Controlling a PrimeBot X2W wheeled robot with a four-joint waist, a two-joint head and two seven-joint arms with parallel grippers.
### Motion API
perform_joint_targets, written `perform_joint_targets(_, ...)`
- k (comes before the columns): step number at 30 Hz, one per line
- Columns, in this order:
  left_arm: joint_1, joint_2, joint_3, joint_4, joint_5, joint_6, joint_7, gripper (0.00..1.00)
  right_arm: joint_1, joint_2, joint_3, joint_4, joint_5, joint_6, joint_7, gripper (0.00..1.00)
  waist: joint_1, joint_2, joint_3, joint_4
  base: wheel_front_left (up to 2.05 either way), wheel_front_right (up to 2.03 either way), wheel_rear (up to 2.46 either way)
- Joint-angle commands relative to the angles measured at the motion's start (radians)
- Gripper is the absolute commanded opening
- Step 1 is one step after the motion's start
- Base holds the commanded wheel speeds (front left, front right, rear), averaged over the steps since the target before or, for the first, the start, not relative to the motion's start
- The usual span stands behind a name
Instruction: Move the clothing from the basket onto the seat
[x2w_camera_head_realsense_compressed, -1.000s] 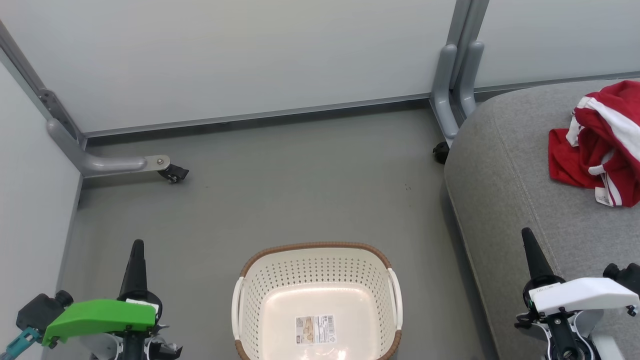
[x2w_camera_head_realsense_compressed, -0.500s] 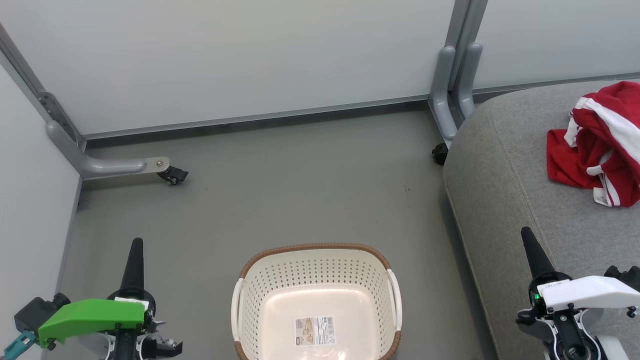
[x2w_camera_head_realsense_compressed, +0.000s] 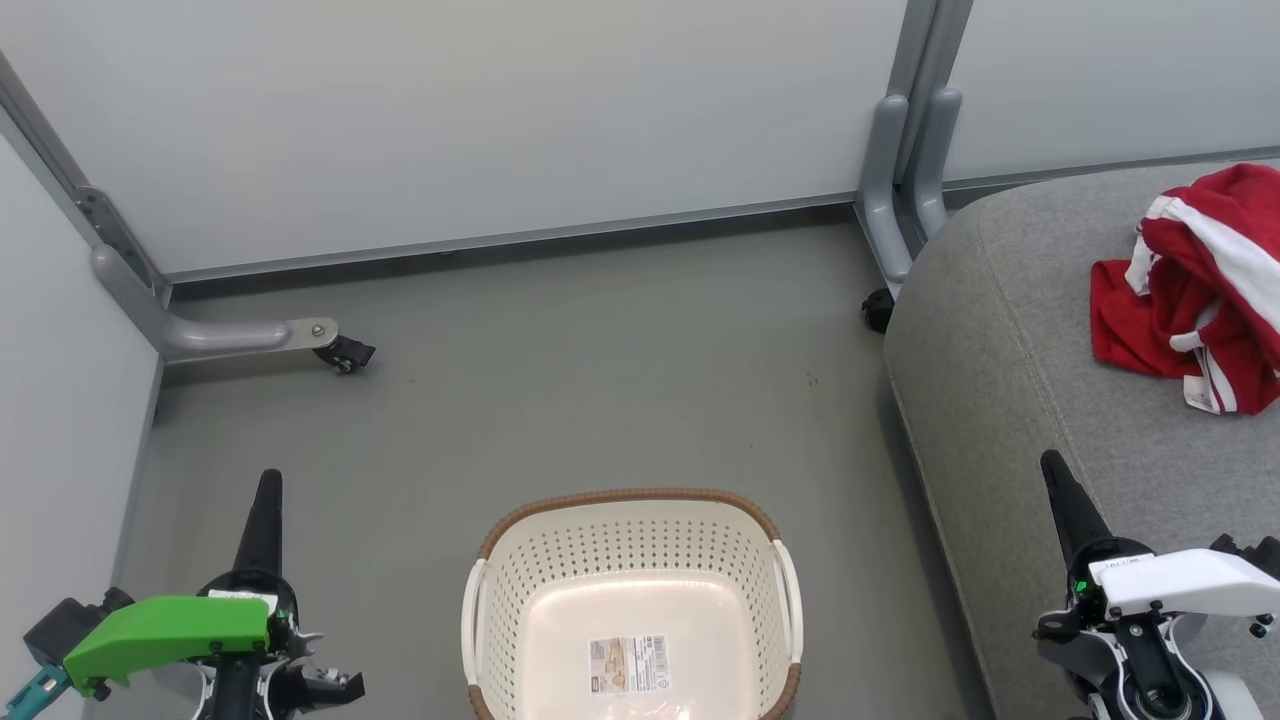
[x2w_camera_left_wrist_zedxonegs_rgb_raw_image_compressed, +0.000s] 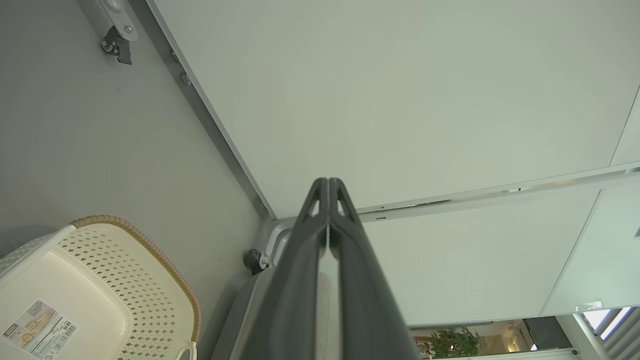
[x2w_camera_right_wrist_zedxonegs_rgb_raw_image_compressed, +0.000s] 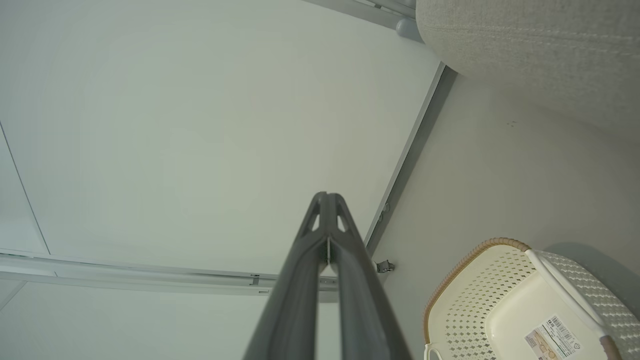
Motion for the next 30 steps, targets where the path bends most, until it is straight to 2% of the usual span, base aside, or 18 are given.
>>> perform_joint_targets(1,-0.017,0.0,0.005,-0.006,-0.025,-0.006,0.007,0.0,-0.012,-0.006,-0.004,0.0,0.024,0.0,0.008,0.0,0.0,0.0,0.0,0.0,0.0,0.0,0.0)
perform_joint_targets(30,-0.021,-0.004,0.025,-0.004,-0.212,-0.009,0.057,0.0,-0.02,-0.008,-0.013,0.015,0.217,0.0,0.056,0.0,0.0,0.0,-0.009,-0.005,0.0,0.0,0.0)
